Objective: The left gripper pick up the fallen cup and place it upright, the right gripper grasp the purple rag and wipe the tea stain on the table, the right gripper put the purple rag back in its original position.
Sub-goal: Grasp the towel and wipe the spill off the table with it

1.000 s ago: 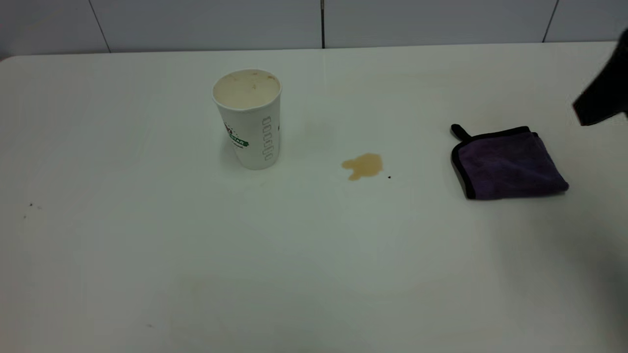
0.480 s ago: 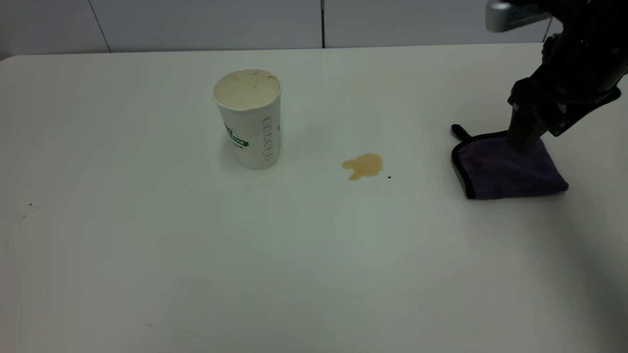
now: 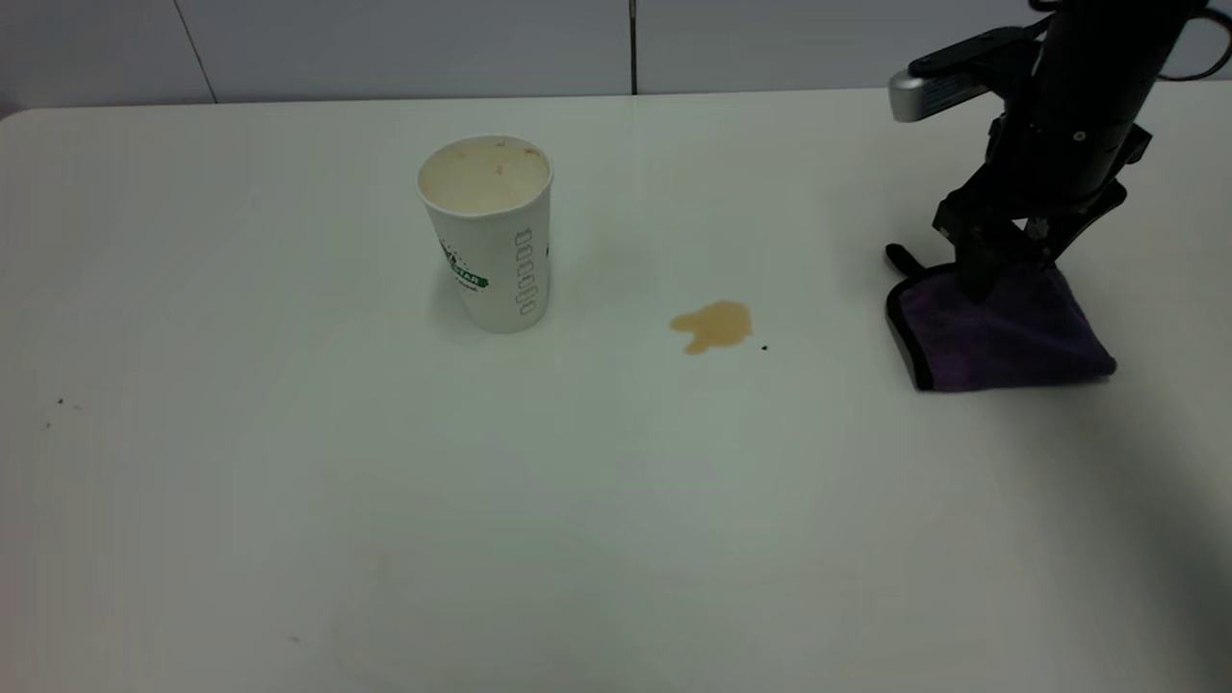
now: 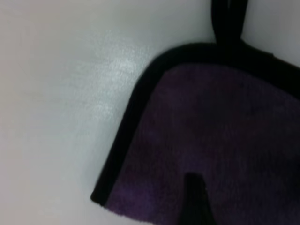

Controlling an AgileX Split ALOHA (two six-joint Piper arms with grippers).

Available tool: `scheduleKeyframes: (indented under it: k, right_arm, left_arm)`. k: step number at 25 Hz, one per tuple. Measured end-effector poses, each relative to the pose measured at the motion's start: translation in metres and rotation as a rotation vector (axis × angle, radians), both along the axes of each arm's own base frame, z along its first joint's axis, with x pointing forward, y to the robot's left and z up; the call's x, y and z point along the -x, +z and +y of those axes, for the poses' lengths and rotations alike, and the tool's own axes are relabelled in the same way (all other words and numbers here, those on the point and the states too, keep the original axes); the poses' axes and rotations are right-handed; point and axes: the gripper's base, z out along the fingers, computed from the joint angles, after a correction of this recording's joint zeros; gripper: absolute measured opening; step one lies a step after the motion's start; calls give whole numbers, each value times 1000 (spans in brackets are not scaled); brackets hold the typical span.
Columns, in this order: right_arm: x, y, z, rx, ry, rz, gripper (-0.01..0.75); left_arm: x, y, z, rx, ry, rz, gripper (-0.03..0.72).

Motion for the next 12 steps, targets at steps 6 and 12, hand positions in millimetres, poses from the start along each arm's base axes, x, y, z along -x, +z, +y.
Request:
scheduleKeyframes:
  k: [6,12]
  right_arm:
    - [-15,-29,-9,6,-35,82,592]
    - [-17,-43,-11,-36,-50,127,580]
  left_arm:
    - [0,0,0,0,0,0,475]
    - [0,0,0,0,0,0,475]
